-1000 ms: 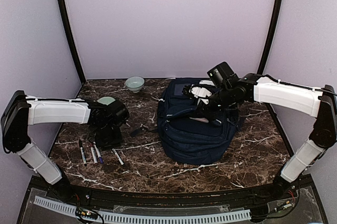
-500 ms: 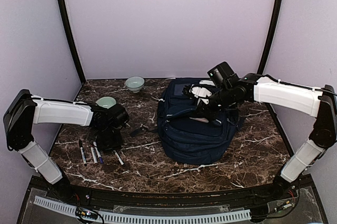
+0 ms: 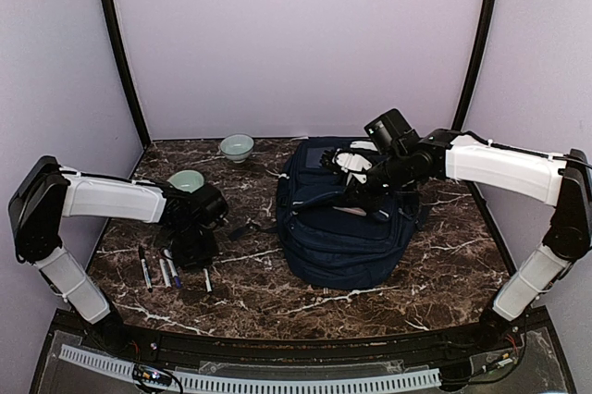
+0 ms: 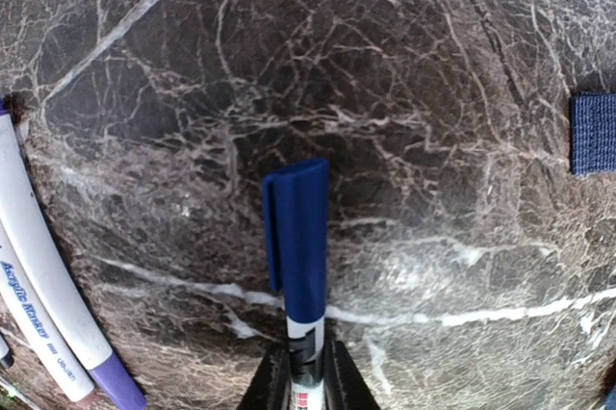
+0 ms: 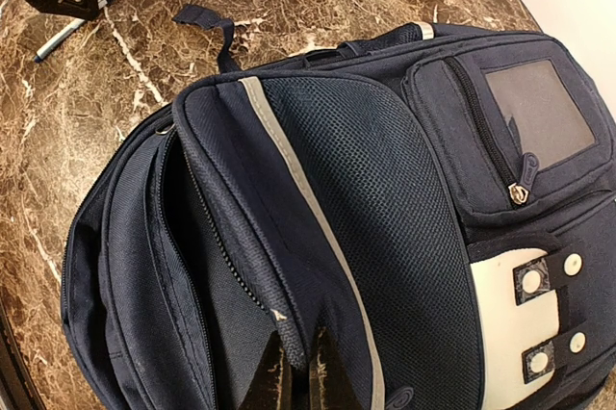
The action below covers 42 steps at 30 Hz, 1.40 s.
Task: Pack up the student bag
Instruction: Pick up the pen at the center of the board, then unzip the pen from the upper front pocket of the bag.
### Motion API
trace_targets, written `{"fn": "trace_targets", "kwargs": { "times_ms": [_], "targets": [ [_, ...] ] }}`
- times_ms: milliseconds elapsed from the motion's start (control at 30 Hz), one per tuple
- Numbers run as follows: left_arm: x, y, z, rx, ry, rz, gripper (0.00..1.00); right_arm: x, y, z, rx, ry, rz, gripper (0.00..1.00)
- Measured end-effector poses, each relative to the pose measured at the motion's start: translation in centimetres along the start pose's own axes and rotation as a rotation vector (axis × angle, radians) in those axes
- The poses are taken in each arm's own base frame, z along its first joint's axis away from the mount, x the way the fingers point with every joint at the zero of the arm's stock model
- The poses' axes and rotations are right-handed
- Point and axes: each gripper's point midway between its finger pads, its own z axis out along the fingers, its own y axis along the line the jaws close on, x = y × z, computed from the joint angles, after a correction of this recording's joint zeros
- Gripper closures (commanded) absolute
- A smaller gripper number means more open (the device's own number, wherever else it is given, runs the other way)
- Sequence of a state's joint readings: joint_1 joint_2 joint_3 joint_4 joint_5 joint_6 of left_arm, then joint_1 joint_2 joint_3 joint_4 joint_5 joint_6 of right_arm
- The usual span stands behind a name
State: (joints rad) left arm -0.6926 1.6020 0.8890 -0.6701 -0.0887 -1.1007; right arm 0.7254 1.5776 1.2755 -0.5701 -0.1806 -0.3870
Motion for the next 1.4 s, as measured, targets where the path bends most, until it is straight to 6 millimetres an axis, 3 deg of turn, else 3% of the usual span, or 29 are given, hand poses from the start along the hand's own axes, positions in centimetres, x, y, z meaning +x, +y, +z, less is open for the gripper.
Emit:
{"fn": "trace_targets", "kwargs": {
  "times_ms": [100,233,433,533,700,900,1033,1167,1267,1400],
  "targets": [
    [-0.1,-0.4,0.0,0.014,-0.001,0.035,0.99,0.0,0.0,0.0,-0.002,0.000,0.000,1.00],
    [-0.1,-1.2,0.0,0.037,0.008,0.098,1.00,0.0,0.0,0.0,-0.003,0.000,0.000,1.00],
    [0.0,-2.0,0.1,0.064,0.022,0.195,0.87,0.0,0.1,0.0,-0.003,0.000,0.000,1.00],
    [0.1,-2.2,0.1,0.065,0.031,0.229,0.86,0.0,0.1,0.0,-0.003,0.000,0.001,1.00],
    [0.3,-2.2,0.3,0.066,0.040,0.258,0.99,0.0,0.1,0.0,-0.005,0.001,0.001,1.00],
    [0.0,-2.4,-0.3,0.050,0.024,0.314,1.00,0.0,0.1,0.0,-0.006,0.001,0.001,1.00],
    [-1.0,-4.8,-3.1,0.050,-0.069,0.414,1.00,0.0,0.1,0.0,-0.006,0.000,0.001,1.00],
    [-1.5,-9.0,-7.4,0.126,-0.233,0.564,1.00,0.0,0.1,0.0,-0.006,0.001,0.003,1.00],
    [-1.9,-11.1,-10.9,0.176,-0.362,0.651,1.00,0.1,0.2,0.0,-0.008,0.003,0.005,1.00],
    [-1.1,-13.8,-14.1,0.239,-0.505,0.803,1.00,-0.1,0.2,-0.3,-0.013,0.004,0.008,1.00]
  ]
}}
